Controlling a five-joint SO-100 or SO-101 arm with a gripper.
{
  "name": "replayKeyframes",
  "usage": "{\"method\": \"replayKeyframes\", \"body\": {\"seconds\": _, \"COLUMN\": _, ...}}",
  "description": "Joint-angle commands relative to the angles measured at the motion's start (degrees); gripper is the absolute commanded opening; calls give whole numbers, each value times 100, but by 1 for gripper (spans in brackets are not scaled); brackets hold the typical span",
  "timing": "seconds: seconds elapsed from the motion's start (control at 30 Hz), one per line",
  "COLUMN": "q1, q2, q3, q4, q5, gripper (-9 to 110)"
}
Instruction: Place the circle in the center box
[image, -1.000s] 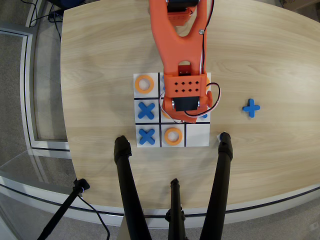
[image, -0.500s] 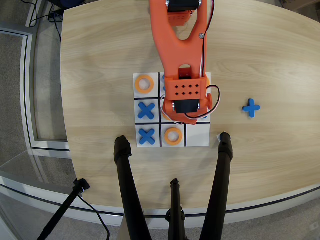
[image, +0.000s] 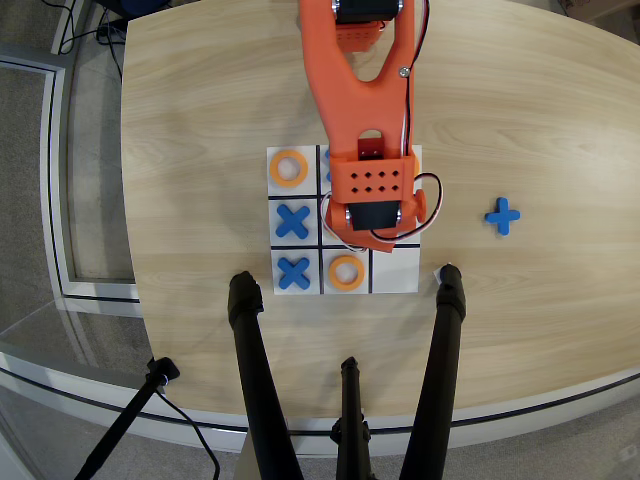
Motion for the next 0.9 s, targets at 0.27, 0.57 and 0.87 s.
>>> {"method": "replayKeyframes", "body": {"seconds": 0.27, "q1": 229, "q2": 510, "q3": -809, "q4": 809, "q5": -79, "gripper": 11}}
{"method": "replayKeyframes", "body": {"seconds": 0.57, "q1": 492, "q2": 1617, "q3": -958, "q4": 1916, "q5": -325, "gripper": 13}}
{"method": "replayKeyframes", "body": {"seconds": 0.87, "q1": 360, "q2": 4096, "q3": 1397, "q4": 2074, "q5": -431, "gripper": 13}}
